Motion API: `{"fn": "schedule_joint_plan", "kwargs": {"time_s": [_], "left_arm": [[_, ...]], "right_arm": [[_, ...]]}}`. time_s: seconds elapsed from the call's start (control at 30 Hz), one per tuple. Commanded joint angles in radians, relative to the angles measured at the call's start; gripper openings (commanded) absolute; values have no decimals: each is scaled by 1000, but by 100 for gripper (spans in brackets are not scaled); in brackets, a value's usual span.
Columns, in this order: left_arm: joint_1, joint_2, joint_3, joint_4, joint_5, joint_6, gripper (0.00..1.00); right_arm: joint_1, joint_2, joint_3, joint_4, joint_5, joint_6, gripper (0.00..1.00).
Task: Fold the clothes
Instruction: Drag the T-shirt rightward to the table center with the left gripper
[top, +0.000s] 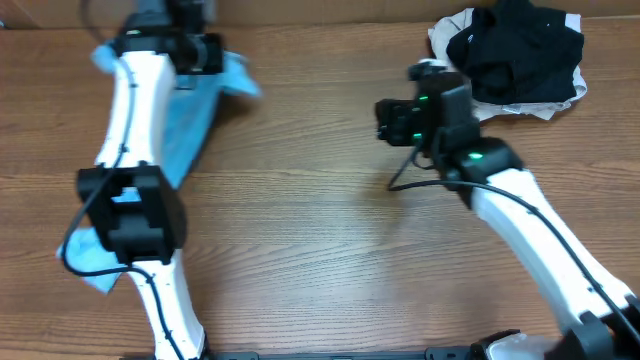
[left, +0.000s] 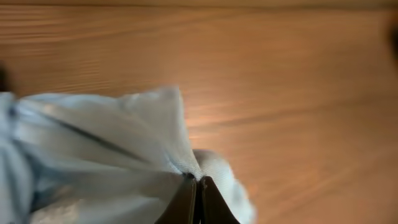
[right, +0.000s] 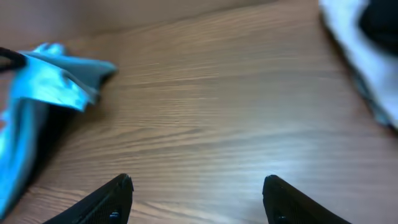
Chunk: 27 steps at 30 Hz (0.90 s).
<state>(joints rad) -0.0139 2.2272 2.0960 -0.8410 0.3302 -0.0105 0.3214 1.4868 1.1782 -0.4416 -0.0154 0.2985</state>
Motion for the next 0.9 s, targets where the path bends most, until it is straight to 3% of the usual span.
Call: {"fn": "schedule_joint_plan", "kwargs": {"time_s": [0.0,0.33,0.53,0.6,0.67,0.73,0.77,0.87], "left_arm": [[-120,-12,1,3,63,-27,4],[-443,64,1,-29,56,-32,4],[-565,108,1,-75,43,-31,5],[-583,108,1,-80,43,-31,22],[-594,108,1,-85,45,-31,45],[-595,108,1,-96,44,-31,76],[-595,108,1,-102,43,-31,80],[-547,87,14,-146,44,-31,82]], "right_arm": [[-76,-50,20,-65,-74,21,71],[-239,-58,20,-235,-122,21,72],[-318,-58,20,-264,-190,21,77],[-341,-58,20,-264,-219,21,78],[-366,-58,20,-263,-250,21,78],[-382,-58,20,-263,-275,20,79],[-387,-58,20,-263,-282,20,79],[-389,-58,20,-264,-288,16,82]]}}
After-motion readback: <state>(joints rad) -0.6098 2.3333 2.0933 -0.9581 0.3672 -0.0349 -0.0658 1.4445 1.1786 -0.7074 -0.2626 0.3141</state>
